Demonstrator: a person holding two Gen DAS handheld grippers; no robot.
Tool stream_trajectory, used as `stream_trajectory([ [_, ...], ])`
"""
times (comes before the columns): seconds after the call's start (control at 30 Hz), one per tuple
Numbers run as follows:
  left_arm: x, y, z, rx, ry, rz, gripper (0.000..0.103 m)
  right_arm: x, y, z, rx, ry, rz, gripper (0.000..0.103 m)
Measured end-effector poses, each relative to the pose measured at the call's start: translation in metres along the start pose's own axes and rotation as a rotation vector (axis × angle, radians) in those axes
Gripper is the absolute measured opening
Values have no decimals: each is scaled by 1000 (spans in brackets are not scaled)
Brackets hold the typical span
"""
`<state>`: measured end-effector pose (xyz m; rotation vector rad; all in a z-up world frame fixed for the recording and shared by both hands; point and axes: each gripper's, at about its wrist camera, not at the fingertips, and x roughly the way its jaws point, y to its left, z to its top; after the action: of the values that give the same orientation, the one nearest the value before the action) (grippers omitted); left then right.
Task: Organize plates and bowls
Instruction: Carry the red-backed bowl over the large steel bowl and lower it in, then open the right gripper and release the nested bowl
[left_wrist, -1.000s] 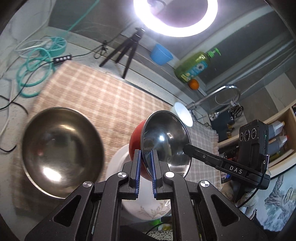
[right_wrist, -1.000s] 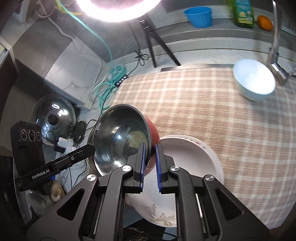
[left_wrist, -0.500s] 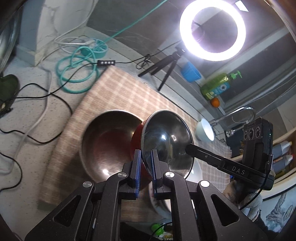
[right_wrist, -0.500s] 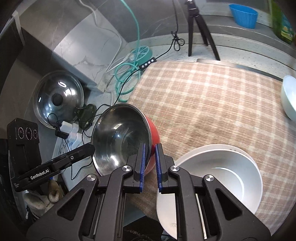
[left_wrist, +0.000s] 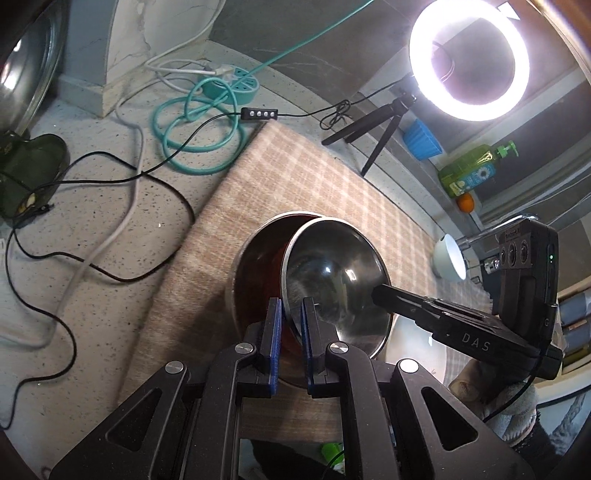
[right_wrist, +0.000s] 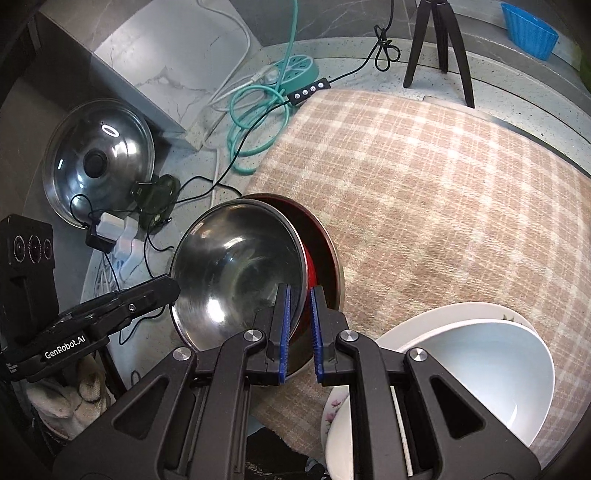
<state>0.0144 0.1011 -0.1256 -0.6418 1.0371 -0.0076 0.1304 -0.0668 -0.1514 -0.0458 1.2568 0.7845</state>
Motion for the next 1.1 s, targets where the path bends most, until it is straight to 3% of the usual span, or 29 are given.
stream_trajectory([
  [0.73, 17, 0, 2, 44, 49, 94, 9, 18, 5, 7, -59, 35, -56, 14],
  [0.8, 17, 0, 1, 45, 51, 95, 14, 18, 6, 7, -67, 32, -55, 15],
  [1.1, 17, -2, 3, 49, 44, 95, 17, 10, 12, 8, -86, -5, -46, 43],
])
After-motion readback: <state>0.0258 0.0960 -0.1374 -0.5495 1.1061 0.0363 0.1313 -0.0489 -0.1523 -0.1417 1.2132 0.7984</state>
